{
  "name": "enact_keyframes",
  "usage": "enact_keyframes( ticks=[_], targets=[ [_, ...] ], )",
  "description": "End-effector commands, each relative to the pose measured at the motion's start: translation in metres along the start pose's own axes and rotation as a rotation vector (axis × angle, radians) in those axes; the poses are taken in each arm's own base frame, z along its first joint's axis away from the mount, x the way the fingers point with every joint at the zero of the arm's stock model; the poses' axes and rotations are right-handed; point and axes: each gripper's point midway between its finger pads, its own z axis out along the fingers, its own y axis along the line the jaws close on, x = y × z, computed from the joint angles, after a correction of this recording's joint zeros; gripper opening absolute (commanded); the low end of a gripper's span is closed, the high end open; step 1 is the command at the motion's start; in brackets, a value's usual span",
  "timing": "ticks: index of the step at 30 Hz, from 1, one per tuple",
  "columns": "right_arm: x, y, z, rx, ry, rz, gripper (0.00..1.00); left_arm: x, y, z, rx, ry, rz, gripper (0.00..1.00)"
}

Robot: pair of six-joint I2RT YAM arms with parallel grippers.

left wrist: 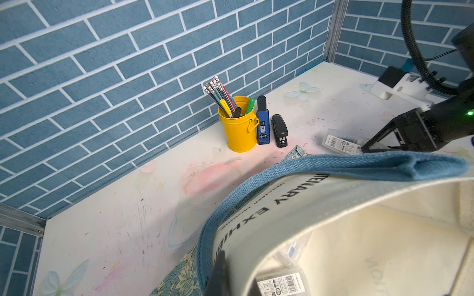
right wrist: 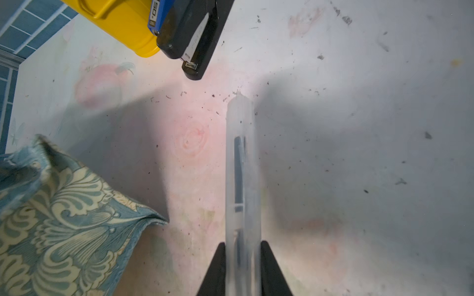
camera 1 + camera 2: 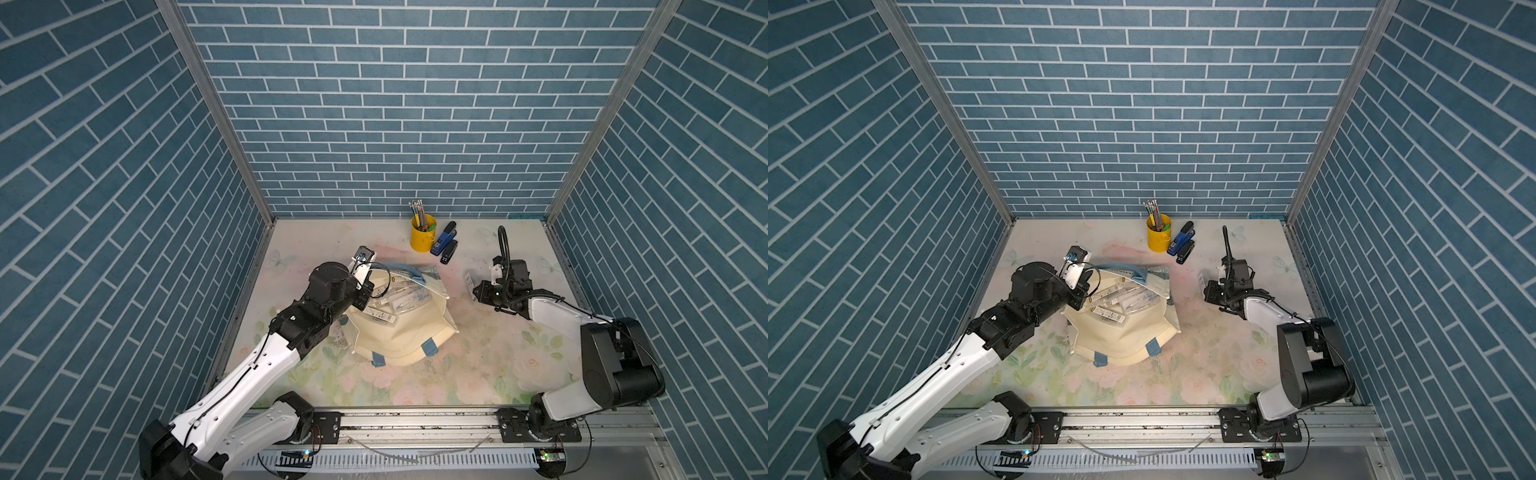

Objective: Take out the compass set from the canvas bag
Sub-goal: Place the compass set at the center of the board.

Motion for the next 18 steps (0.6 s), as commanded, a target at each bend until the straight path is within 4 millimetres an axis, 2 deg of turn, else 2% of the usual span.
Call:
enact_keyframes(
  ticks=[1,10,18],
  targets=[
    [-0.008,0.010,0.009,-0.058,-0.040,0.018,0.00,-0.017,-0.001,-0.004,0.010,-0.074,-0.003,0.00],
    [0.008,0.000,0.020,-0.040,0.009,0.017,0.09,-0.021,-0.002,-0.007,0.017,-0.084,-0.008,0.00],
    [0.015,-0.015,0.024,0.014,0.048,0.008,0.23,-0.017,0.000,-0.011,0.010,-0.087,-0.007,0.00]
  ],
)
